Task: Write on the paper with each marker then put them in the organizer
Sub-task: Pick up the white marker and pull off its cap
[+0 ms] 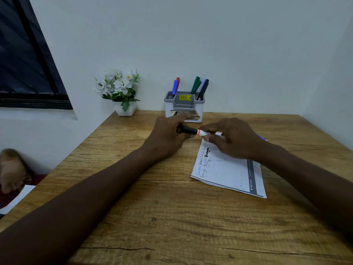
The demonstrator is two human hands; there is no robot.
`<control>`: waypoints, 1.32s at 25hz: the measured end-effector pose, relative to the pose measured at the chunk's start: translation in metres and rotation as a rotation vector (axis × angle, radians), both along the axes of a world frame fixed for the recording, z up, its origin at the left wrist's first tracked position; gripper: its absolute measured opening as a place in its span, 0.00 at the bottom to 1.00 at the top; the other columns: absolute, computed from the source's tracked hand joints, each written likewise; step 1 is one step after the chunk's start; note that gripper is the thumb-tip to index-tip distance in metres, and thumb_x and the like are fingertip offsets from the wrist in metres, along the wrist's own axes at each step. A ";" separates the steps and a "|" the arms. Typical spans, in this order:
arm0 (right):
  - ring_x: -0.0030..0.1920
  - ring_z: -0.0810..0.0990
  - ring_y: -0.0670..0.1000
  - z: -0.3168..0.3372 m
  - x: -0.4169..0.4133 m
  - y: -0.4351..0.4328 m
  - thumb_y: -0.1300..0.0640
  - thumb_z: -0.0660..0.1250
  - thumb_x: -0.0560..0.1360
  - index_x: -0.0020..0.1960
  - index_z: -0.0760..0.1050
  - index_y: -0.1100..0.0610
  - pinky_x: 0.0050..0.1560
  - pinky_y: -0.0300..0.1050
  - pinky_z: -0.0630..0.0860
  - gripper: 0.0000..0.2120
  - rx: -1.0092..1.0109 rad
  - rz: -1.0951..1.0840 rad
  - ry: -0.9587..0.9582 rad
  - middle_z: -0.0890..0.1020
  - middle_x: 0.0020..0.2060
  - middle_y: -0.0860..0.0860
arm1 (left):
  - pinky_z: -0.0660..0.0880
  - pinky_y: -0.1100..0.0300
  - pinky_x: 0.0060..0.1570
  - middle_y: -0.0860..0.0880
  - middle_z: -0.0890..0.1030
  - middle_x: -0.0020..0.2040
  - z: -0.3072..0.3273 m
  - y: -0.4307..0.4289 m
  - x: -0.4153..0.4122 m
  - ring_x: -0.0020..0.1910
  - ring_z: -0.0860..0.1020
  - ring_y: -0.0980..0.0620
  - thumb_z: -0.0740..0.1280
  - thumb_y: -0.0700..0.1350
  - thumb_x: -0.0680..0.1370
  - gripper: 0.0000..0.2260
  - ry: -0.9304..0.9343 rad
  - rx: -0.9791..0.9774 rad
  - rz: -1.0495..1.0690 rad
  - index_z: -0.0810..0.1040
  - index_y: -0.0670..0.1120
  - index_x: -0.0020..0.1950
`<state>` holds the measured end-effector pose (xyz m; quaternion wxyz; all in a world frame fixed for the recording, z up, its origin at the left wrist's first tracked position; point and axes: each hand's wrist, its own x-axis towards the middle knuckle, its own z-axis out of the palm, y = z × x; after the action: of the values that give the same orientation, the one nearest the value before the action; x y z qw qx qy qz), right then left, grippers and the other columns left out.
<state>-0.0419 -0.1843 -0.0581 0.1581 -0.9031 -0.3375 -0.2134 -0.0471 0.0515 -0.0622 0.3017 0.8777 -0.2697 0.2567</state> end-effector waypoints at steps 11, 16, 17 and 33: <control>0.41 0.88 0.52 0.058 0.057 0.015 0.65 0.73 0.75 0.76 0.59 0.51 0.43 0.45 0.86 0.36 0.647 -0.053 0.021 0.85 0.52 0.57 | 0.73 0.71 0.54 0.55 0.85 0.57 -0.005 -0.001 0.000 0.51 0.79 0.66 0.74 0.53 0.76 0.17 0.190 0.069 -0.066 0.82 0.51 0.64; 0.39 0.87 0.53 0.069 0.103 0.041 0.60 0.76 0.73 0.75 0.61 0.53 0.45 0.53 0.86 0.36 0.781 -0.148 -0.068 0.84 0.46 0.57 | 0.73 0.61 0.61 0.54 0.83 0.63 -0.010 0.001 0.005 0.61 0.79 0.58 0.71 0.56 0.78 0.19 0.248 0.220 -0.156 0.81 0.52 0.67; 0.37 0.86 0.52 0.070 0.108 0.047 0.59 0.75 0.73 0.74 0.62 0.53 0.46 0.50 0.85 0.35 0.784 -0.156 -0.070 0.85 0.44 0.56 | 0.73 0.62 0.61 0.54 0.83 0.63 -0.011 0.002 0.006 0.61 0.79 0.60 0.71 0.56 0.78 0.19 0.254 0.220 -0.166 0.81 0.52 0.67; 0.33 0.81 0.37 0.062 0.135 0.063 0.60 0.80 0.69 0.72 0.70 0.55 0.46 0.28 0.76 0.35 0.690 -0.238 -0.046 0.82 0.35 0.46 | 0.75 0.55 0.65 0.53 0.82 0.65 -0.012 0.002 0.008 0.63 0.79 0.57 0.70 0.57 0.79 0.20 0.275 0.238 -0.199 0.81 0.51 0.68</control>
<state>0.0932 -0.1213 0.0035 0.4197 -0.8245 -0.1416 -0.3520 -0.0387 0.0539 -0.0740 0.2538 0.9029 -0.3399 0.0695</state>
